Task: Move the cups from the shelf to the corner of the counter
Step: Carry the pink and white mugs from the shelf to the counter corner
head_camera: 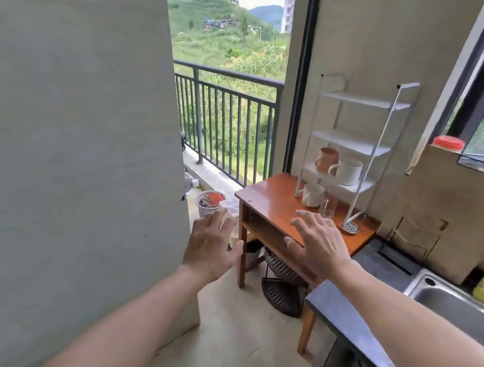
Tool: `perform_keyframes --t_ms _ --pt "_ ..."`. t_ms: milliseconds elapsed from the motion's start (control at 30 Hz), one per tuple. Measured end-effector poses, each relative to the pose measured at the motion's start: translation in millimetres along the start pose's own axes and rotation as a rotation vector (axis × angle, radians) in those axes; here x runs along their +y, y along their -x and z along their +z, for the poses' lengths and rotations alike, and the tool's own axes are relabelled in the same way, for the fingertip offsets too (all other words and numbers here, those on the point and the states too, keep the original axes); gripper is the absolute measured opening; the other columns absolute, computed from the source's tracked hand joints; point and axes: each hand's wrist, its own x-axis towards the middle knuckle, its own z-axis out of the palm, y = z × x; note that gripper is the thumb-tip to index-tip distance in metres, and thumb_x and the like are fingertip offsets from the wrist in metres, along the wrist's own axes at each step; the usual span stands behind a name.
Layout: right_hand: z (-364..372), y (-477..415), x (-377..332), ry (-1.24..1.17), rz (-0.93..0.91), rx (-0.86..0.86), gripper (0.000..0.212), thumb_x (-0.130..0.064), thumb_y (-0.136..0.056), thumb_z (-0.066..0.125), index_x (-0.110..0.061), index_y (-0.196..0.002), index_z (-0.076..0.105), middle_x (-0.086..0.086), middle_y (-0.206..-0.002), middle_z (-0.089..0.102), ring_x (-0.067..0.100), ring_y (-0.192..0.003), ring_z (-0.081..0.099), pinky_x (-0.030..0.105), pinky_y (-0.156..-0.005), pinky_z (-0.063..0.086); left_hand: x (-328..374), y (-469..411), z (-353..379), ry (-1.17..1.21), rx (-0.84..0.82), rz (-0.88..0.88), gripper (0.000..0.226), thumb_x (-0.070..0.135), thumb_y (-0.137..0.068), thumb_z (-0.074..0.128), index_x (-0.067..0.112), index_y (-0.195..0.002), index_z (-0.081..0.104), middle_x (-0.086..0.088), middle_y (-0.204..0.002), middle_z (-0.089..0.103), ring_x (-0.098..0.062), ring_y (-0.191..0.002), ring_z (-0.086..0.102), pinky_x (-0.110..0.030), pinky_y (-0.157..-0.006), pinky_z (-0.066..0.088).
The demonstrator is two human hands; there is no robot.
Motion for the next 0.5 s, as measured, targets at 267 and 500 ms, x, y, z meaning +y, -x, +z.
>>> perform_keyframes --t_ms 267,500 --pt "35.8 -95.8 52.5 0.028 0.202 0.009 0.041 -0.040 -0.087 0.056 -0.009 -0.114 0.059 0.014 -0.125 0.058 0.031 -0.108 0.057 0.044 -0.083 0.050 -41.4 -134.3 49.4 0.061 -0.071 0.112 0.043 0.042 -0.083 0.053 0.014 -0.116 0.054 -0.010 -0.135 0.045 -0.029 -0.124 0.043 -0.046 -0.101 0.037" --pt "95.6 -154.6 122.4 0.074 0.323 -0.039 0.034 -0.038 -0.086 0.058 -0.011 -0.105 0.061 0.012 -0.120 0.060 0.031 -0.101 0.059 0.044 -0.078 0.051 -38.6 -229.6 126.8 0.100 -0.110 0.185 0.043 0.044 -0.086 0.051 0.015 -0.117 0.053 -0.007 -0.135 0.045 -0.024 -0.123 0.042 -0.039 -0.102 0.033"
